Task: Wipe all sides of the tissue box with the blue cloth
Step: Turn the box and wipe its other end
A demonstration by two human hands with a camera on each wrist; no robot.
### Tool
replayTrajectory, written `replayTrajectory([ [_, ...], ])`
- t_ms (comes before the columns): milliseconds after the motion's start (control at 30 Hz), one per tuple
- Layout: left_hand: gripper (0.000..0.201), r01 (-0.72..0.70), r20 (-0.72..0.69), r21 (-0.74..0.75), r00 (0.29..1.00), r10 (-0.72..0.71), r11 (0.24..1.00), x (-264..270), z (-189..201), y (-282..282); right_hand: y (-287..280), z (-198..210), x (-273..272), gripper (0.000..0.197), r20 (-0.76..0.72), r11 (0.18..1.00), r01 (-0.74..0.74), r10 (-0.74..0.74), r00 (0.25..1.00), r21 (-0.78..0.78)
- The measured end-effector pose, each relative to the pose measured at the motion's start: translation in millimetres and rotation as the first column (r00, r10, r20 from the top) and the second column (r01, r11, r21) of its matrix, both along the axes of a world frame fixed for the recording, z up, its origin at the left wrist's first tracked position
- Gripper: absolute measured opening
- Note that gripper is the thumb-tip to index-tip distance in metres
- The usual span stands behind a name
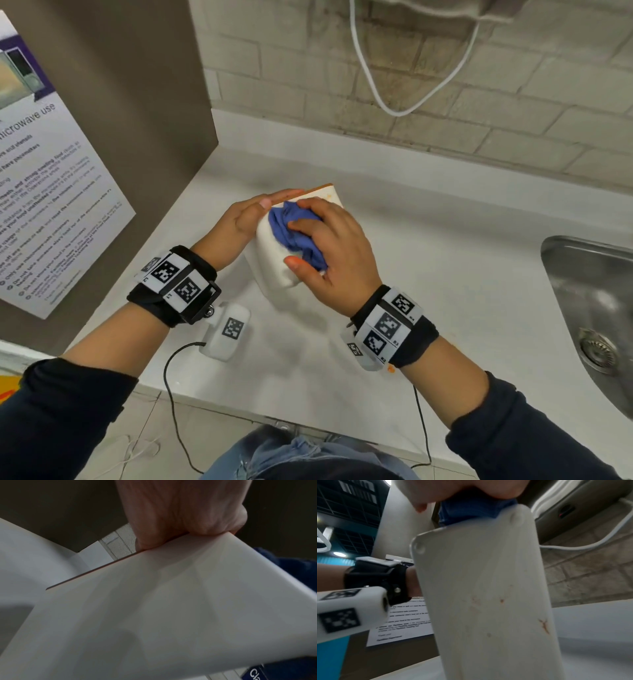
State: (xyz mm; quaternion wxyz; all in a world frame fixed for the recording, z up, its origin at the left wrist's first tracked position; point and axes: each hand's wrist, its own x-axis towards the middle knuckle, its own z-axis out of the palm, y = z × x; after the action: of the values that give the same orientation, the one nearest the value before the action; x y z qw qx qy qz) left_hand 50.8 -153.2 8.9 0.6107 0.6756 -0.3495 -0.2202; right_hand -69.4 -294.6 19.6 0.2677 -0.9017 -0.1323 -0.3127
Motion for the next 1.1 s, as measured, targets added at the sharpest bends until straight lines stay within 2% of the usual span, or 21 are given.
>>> replayTrajectory([
  [100, 0.040, 0.015, 0.008, -0.011, 1.000, -0.015, 1.000, 2.2, 2.8, 0.4, 12.5, -2.9, 0.3, 0.018, 0.032, 0.997, -0.073, 0.073, 0.997, -0.024],
  [267, 0.038, 0.012, -0.014, -0.001, 1.000, -0.013, 1.000, 6.8, 3.7, 0.9, 15.4, -7.5, -2.8, 0.014, 0.061, 0.987, -0.162, 0.160, 0.985, 0.015],
  [400, 0.047, 0.025, -0.012, 0.023, 1.000, -0.025, 0.999, 6.2, 0.9, 2.4, 2.1, -7.0, -20.5, 0.006, 0.029, 0.972, -0.233, 0.232, 0.972, 0.030],
  [467, 0.044, 0.024, -0.005, 0.024, 1.000, -0.024, 0.999, 4.5, 0.3, 2.8, -9.0, -4.1, -30.7, 0.006, -0.014, 0.975, -0.179, 0.182, 0.983, 0.129],
  [500, 0.041, 0.026, 0.000, 0.021, 1.000, -0.026, 0.999, 3.6, 0.5, 2.4, -14.6, -0.9, -35.1, 0.005, -0.051, 0.956, -0.101, 0.119, 0.992, 0.275],
  [533, 0.040, 0.030, 0.007, 0.021, 1.000, -0.030, 0.999, 2.6, 0.7, 2.4, -19.9, 1.8, -38.7, 0.005, -0.104, 0.877, -0.002, 0.058, 0.993, 0.480],
  [567, 0.040, 0.030, 0.010, 0.022, 0.999, -0.030, 0.999, 1.4, 1.5, 2.5, -25.5, 4.1, -41.1, 0.007, -0.160, 0.739, 0.093, 0.020, 0.987, 0.668],
  [633, 0.043, 0.027, 0.031, 0.027, 0.999, -0.028, 0.999, 0.7, 2.6, 2.8, -38.0, 9.4, -43.8, 0.011, -0.218, 0.469, 0.201, -0.019, 0.976, 0.860],
  [733, 0.045, 0.036, 0.046, 0.035, 0.998, -0.038, 0.999, 3.6, 2.3, 2.3, -52.3, 20.3, -44.7, 0.027, -0.165, 0.191, 0.157, 0.026, 0.986, 0.969],
  [867, 0.043, 0.036, 0.034, 0.025, 0.999, -0.037, 0.999, 5.4, 0.8, 0.7, -49.7, 42.9, -28.7, 0.037, 0.001, -0.039, 0.008, 0.229, 0.973, 0.999],
  [900, 0.040, 0.028, 0.015, 0.014, 0.999, -0.029, 1.000, 4.1, 1.9, 0.1, -45.4, 46.5, -21.6, 0.034, 0.002, -0.052, 0.012, 0.260, 0.966, 0.999],
  [933, 0.039, 0.017, -0.004, 0.009, 1.000, -0.017, 1.000, 2.7, 3.0, -0.2, -41.2, 47.5, -13.5, 0.028, -0.044, -0.021, 0.051, 0.258, 0.965, 0.998],
  [1033, 0.039, 0.014, -0.016, 0.021, 1.000, -0.013, 1.000, -0.4, 4.4, 0.5, -33.3, 42.8, 10.8, 0.013, -0.320, 0.219, 0.299, 0.065, 0.945, 0.929],
  [1100, 0.043, 0.004, -0.004, 0.030, 1.000, -0.004, 1.000, -2.3, 4.6, 1.5, -37.7, 34.4, 18.1, 0.012, -0.397, 0.313, 0.405, -0.093, 0.913, 0.859],
])
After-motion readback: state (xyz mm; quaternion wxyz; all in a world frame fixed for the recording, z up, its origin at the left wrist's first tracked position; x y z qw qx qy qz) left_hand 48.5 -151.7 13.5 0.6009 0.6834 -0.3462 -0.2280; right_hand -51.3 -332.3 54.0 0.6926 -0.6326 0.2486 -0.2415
